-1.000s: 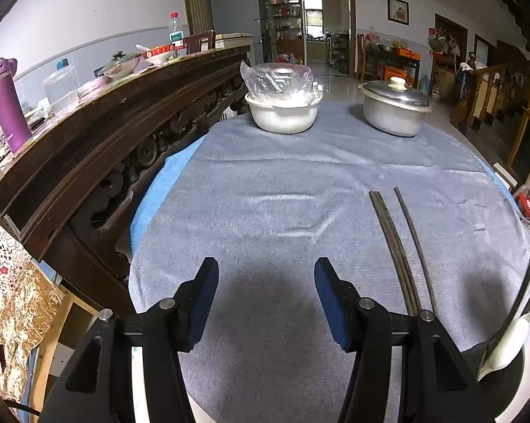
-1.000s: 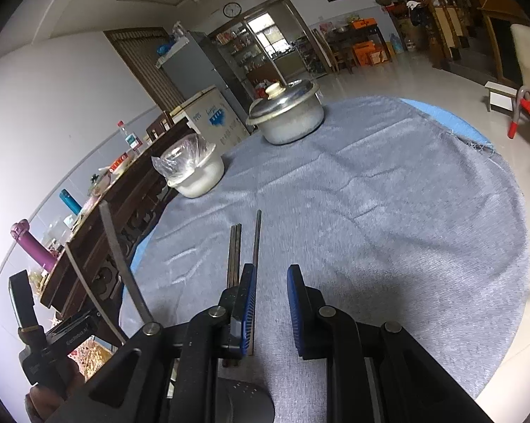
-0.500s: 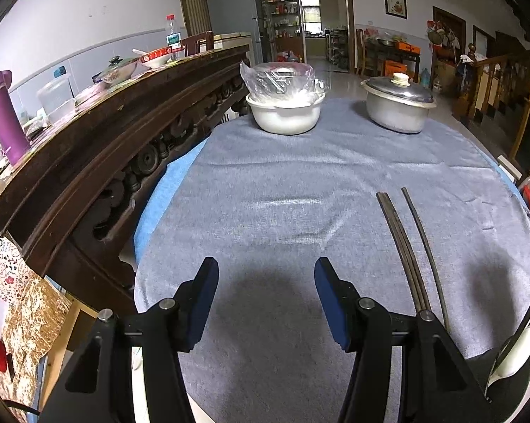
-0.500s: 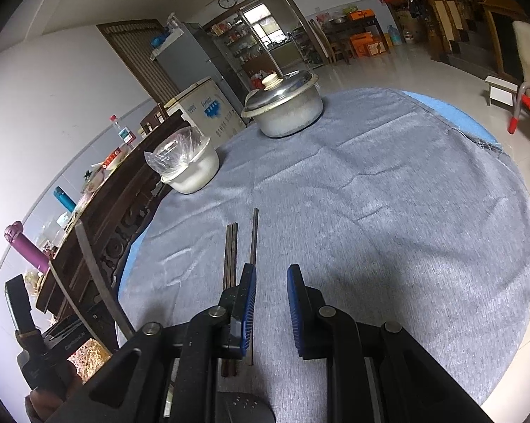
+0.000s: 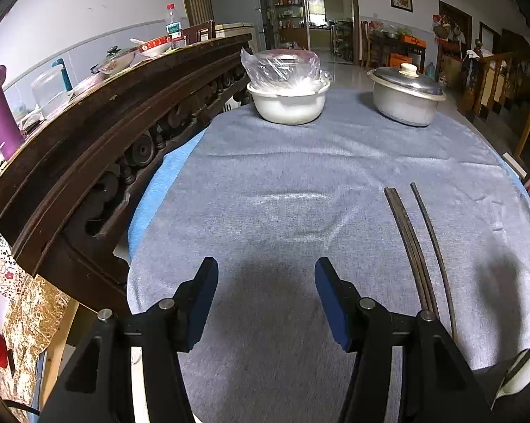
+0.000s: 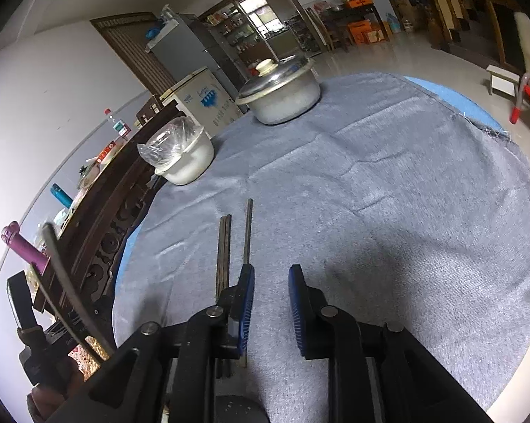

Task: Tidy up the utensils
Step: 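Move both open tools back toward the remaining chopsticks on the cloth, then lower both open tools around the dark chopsticks lying on the cloth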

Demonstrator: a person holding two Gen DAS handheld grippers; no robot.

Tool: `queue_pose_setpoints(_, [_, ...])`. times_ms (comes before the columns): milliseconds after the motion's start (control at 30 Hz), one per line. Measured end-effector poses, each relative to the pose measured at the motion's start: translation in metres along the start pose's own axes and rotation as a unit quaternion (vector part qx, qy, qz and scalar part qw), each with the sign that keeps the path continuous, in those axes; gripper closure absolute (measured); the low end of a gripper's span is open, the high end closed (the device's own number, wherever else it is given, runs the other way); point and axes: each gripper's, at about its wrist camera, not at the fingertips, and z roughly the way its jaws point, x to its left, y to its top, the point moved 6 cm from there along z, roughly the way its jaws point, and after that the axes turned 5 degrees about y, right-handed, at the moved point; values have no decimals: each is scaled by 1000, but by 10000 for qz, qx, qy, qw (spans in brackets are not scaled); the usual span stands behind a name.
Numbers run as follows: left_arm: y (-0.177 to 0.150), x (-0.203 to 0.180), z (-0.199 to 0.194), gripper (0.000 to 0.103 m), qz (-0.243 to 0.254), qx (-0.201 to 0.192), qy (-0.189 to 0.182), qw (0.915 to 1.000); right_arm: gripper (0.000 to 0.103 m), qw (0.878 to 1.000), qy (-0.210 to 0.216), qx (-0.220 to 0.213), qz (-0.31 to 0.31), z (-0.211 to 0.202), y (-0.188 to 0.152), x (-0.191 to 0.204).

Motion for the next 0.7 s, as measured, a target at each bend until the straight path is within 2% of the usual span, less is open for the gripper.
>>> queue_pose_setpoints(233, [8,-5,14,45,3,98,-28,9999,75,9999,24,161,-11,15,9,-5])
queue_pose_setpoints(300, [12,-8,20,45,-20,167,-132,9998,75,9995,61,297,-53,26,13,-6])
queue_pose_setpoints(433, [23,-21,31,45,-39,315,-537,9981,75,9973,257,646,-252,52,22,-3])
queue_pose_setpoints(600, [31,-46,51,45,30,585,-1057,9927,75,9885,486,1277,-649,102,29,7])
queue_pose_setpoints(700, [31,-62,62,44,75,774,-1253,9891,75,9854,491,1428,-783,126,29,14])
